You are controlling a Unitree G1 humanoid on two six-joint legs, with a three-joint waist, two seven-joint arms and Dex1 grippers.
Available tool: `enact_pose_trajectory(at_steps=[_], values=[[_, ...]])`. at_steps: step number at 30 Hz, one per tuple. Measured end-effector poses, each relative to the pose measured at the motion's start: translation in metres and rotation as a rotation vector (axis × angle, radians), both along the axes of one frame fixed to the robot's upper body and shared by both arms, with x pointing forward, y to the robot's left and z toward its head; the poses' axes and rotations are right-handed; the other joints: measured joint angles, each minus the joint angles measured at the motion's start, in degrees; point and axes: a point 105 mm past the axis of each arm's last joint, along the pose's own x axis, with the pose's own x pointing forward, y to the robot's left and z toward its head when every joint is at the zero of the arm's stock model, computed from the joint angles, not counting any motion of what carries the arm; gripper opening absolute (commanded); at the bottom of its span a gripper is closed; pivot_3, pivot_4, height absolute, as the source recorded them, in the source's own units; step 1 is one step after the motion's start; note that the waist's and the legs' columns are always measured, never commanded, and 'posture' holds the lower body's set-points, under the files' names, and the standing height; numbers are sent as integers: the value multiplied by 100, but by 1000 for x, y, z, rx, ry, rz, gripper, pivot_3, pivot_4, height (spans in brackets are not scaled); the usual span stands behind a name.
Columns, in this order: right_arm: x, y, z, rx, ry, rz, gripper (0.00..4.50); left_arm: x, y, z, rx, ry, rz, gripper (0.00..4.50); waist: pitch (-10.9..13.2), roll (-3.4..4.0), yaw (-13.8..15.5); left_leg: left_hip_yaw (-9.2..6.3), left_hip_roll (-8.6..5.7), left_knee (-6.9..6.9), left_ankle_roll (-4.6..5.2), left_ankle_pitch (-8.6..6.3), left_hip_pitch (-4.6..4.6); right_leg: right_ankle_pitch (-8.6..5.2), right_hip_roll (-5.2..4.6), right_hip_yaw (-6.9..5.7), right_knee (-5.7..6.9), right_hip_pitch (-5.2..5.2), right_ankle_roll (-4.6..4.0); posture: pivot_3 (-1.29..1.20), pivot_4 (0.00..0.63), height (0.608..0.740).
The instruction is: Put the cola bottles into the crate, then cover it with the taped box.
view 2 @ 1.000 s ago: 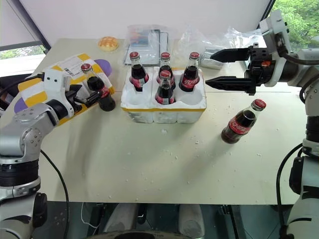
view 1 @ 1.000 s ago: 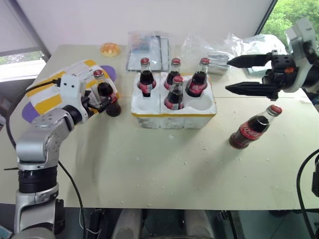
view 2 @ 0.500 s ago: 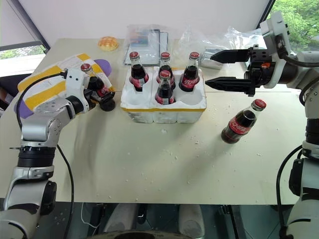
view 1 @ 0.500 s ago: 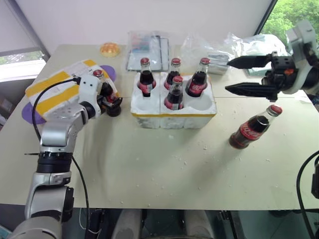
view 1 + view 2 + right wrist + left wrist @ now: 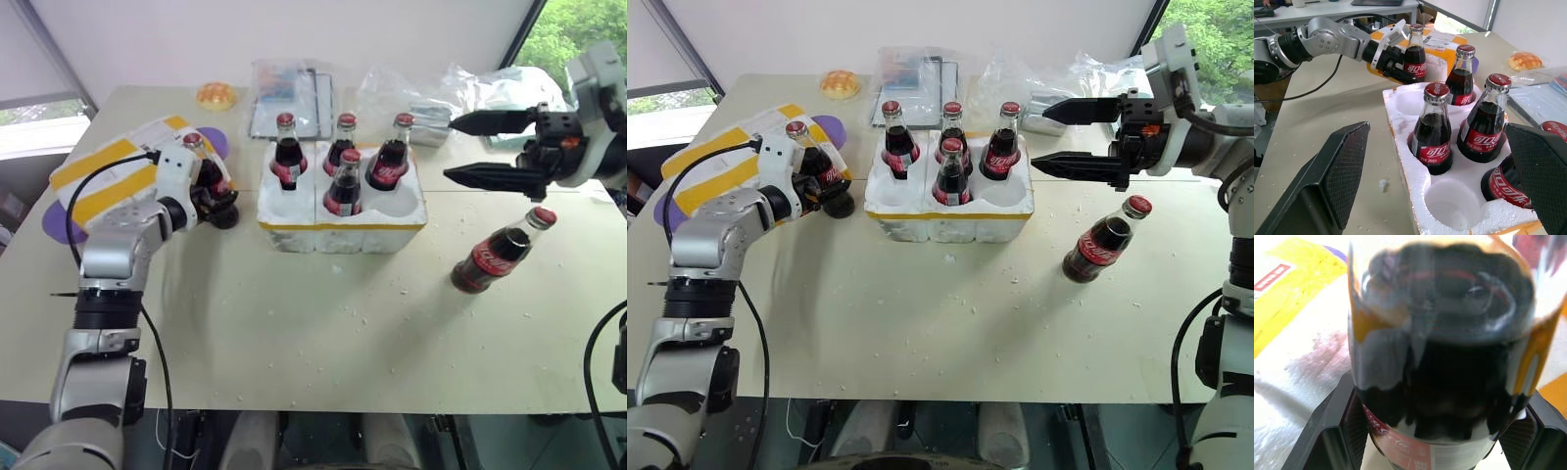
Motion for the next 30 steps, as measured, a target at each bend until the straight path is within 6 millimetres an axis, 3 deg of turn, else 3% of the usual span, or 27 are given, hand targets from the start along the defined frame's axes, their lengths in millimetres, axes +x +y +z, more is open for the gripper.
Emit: enact_pose_trajectory(at_steps=[3, 7, 10, 12, 19, 30], values=[[0, 0, 0, 0, 0, 0, 4500, -9, -6, 42, -71, -42, -117, 2827, 4, -7, -2, 0, 0, 1, -4, 3, -36, 9, 0, 0, 5, -40, 2, 0, 150, 737], [0, 0, 0, -1, -2, -3, 4500, -36, -30, 117, -116, -171, -352, 2827, 4, -7, 3, 3, -2, -1, -3, 3, -54, 9, -2, 0, 1, -56, 3, 0, 150, 737], [0, 0, -1, -3, -2, -5, 4500, -47, -50, 143, -133, -206, -473, 2827, 4, -7, 6, 4, -4, -1, -2, 3, -54, 9, -3, -1, 2, -55, 3, 0, 150, 737], [0, 0, -4, -5, 5, -9, 4500, -45, -61, 144, -141, -187, -514, 2827, 4, -7, 0, 4, -4, 1, -5, 5, -54, 12, -2, 0, 6, -55, 8, 0, 150, 737], [-4, 0, -2, -4, -13, -28, 4500, -35, -103, 101, -49, -52, -606, 2827, 4, -7, -34, 4, -3, 4, -11, 11, -52, 20, -1, 2, 7, -56, 9, 0, 150, 737], [-5, -5, -9, 12, 5, -66, 4500, -29, -110, 76, 142, -70, -633, 2827, 4, -6, 16, 5, -3, 10, -11, 11, -52, 23, -1, 3, 7, -53, 8, 0, 150, 737]])
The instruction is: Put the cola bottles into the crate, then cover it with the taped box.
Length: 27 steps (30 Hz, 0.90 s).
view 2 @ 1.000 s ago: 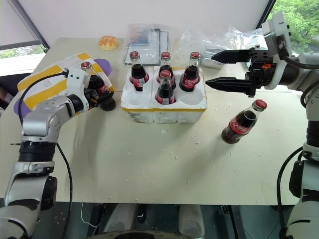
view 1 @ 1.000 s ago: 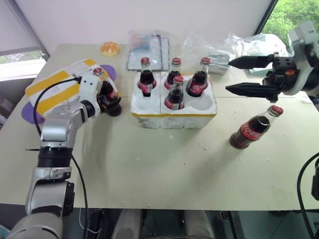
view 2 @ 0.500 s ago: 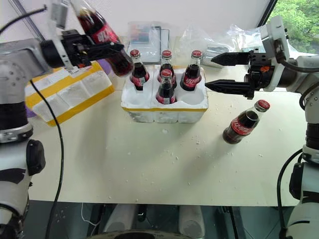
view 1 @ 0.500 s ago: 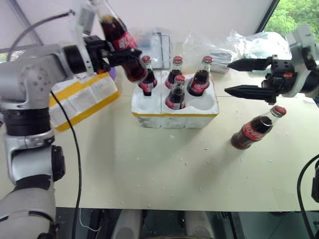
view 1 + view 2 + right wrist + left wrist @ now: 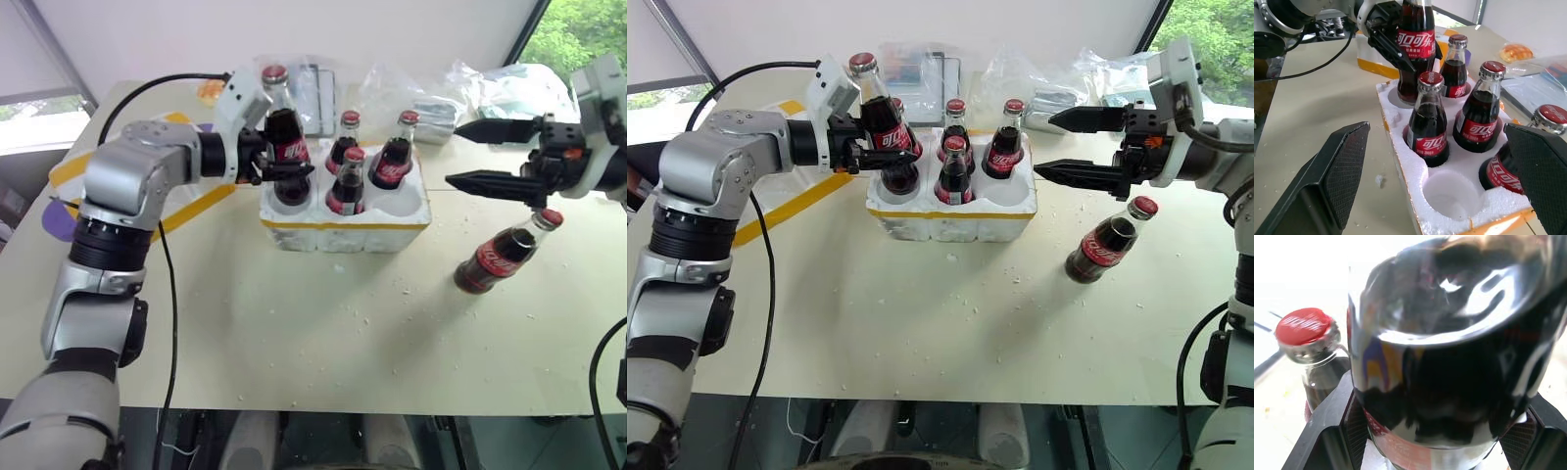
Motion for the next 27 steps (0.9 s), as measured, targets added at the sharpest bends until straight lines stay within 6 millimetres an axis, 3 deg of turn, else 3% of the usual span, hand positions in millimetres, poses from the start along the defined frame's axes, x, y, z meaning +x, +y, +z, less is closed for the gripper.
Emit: enact_pose_trajectory(at_steps=[6, 13, 19, 21, 23, 27], values=[[1, 0, 0, 2, -3, -9, 4500, -1, -3, -27, 56, 60, -12, 2827, 0, 0, -13, 0, 0, 0, 2, 1, 0, 1, 0, 0, 0, 0, 0, 0, 150, 737], [1, 0, 0, 2, -7, -12, 4500, -3, -4, -31, 90, 45, -18, 2827, 0, 0, -12, 0, 0, -2, 5, -1, -1, 1, 0, 0, -2, 0, 0, 0, 150, 737], [2, 0, -1, -2, -6, -8, 4500, 3, -4, -50, 110, 46, 13, 2827, 0, 1, -12, 0, 0, 2, 5, -1, -1, 1, 0, 0, 1, 0, 0, 0, 150, 737], [2, 1, -1, -7, -11, -5, 4500, 4, -4, -51, 113, 35, 17, 3848, -1, 2, -15, 0, 0, 3, 5, -1, -1, 1, 0, 0, 1, 0, 0, 0, 150, 737], [3, 1, 1, -9, -19, -6, 4500, 6, -3, -50, 104, 29, 30, 4433, -2, 3, -14, -1, 0, 4, 4, 0, 0, 1, 0, 0, 3, 0, 0, 0, 150, 737], [4, 0, 3, -5, -31, -7, 4500, 7, -1, -51, 95, 29, 37, 4433, -2, 3, -14, -1, 0, 8, 4, 0, 2, 2, 0, 0, 5, 3, 0, 0, 150, 737]])
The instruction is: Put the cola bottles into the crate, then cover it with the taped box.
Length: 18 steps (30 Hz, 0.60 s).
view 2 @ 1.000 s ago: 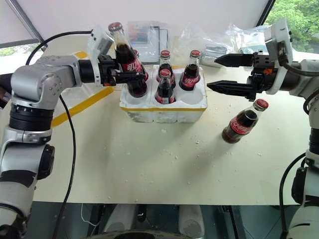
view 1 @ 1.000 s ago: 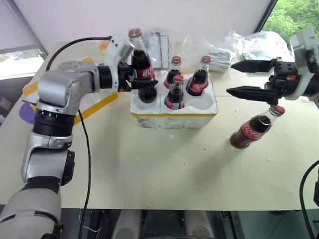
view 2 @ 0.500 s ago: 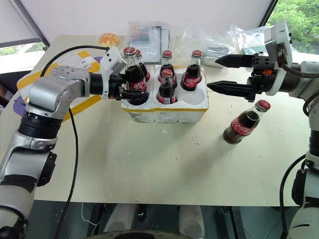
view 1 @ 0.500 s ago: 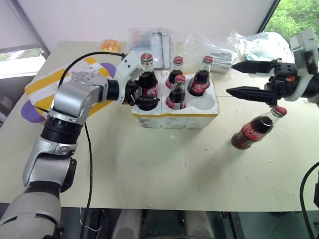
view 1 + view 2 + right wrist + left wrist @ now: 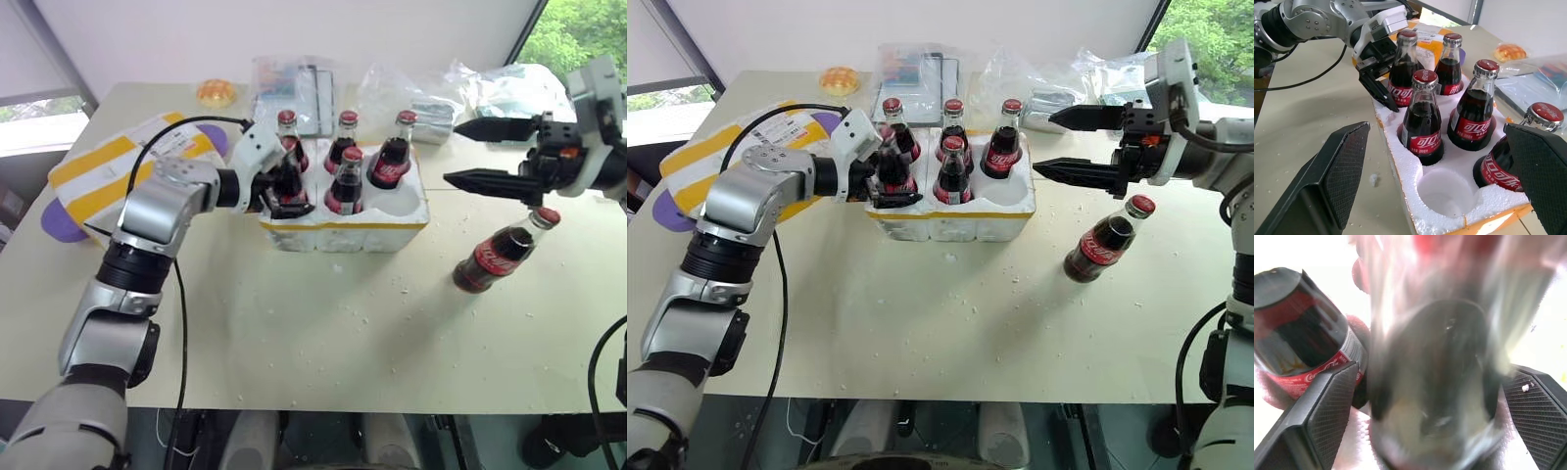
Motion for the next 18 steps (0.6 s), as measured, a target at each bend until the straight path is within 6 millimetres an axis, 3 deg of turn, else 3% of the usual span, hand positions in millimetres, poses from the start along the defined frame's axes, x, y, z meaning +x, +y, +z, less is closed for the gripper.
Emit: enact_pose_trajectory(at_steps=[7, 11, 15, 18], values=[[3, -2, 0, 6, -13, -15, 4500, -3, 14, 7, -73, 41, 15, 4433, 0, 0, -38, 0, 1, 2, 0, 1, 1, 1, 1, 1, 4, -3, 0, 0, 150, 737], [3, -7, 4, 17, -25, -42, 4500, -24, 30, 53, -225, 16, -67, 4433, 0, 0, -33, -1, 3, 0, 0, 1, 1, 1, 1, 0, 7, -5, 0, 0, 150, 737], [-3, -22, 20, 36, -76, -97, 4500, -63, 41, 112, -344, -31, -231, 4433, 0, 1, -12, -1, 2, 0, 0, 1, 1, 1, 0, -1, 4, 0, 0, 0, 150, 737], [-5, -33, 24, 47, -90, -152, 4500, -75, 37, 119, -373, -8, -298, 4433, 0, 0, 17, -4, 2, 3, -1, 2, 9, 1, 0, -3, 4, 13, 0, 0, 150, 737]])
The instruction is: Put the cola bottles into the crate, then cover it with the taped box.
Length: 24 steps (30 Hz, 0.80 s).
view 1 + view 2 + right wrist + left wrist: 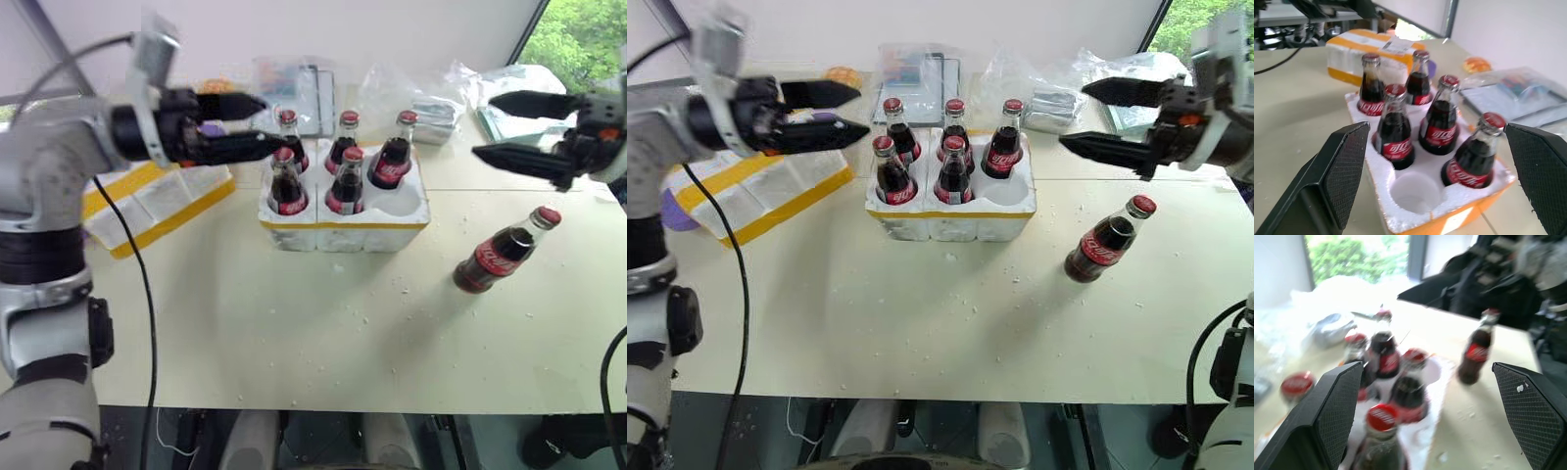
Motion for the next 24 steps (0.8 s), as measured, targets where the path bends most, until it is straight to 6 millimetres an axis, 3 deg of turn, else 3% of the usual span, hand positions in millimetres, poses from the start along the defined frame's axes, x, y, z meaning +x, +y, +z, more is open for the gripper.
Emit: enact_pose_trajectory(at_steps=[6, 10, 13, 16, 18, 22, 24], values=[[-15, -35, -9, 67, 7, -186, 4500, 0, -27, -24, 47, 63, -99, 4433, 0, 0, 4, 1, 0, -5, 1, 0, 37, -1, 1, 0, -12, 41, -1, 0, 150, 737], [-37, -67, -30, 114, 56, -344, 4500, 10, -40, -37, 49, 97, -121, 4433, 0, -1, -2, 1, 0, -7, 2, -1, 39, -1, 0, 1, -13, 44, -1, 0, 150, 737], [-65, -87, -58, 145, 118, -455, 4500, 11, -46, -42, 67, 85, -146, 4433, -1, 0, 1, 1, 1, -13, 3, -1, 44, -1, 1, 1, -14, 46, -1, 0, 150, 737], [-96, -88, -86, 147, 201, -485, 4500, 11, -47, -47, 82, 89, -160, 4433, -6, 7, -18, 4, 2, -12, 4, -1, 57, -1, 1, 4, -14, 56, -1, 0, 150, 737], [-110, -81, -91, 138, 217, -473, 4500, 11, -47, -50, 92, 91, -170, 4433, -7, 9, -54, 11, 3, -12, 3, -2, 75, -2, 1, 11, -21, 71, 0, 0, 150, 737], [-123, -73, -113, 114, 263, -508, 4500, 6, -49, -53, 123, 80, -217, 4433, -15, -6, -23, 3, 8, -12, 2, -2, 103, -15, 7, 10, -30, 103, -21, 0, 150, 737], [-121, -70, -122, 131, 278, -527, 4500, 5, -51, -56, 136, 82, -237, 4433, -16, -5, -21, 6, 7, -11, 2, -2, 102, -15, 5, 13, -35, 104, -24, 0, 150, 737]])
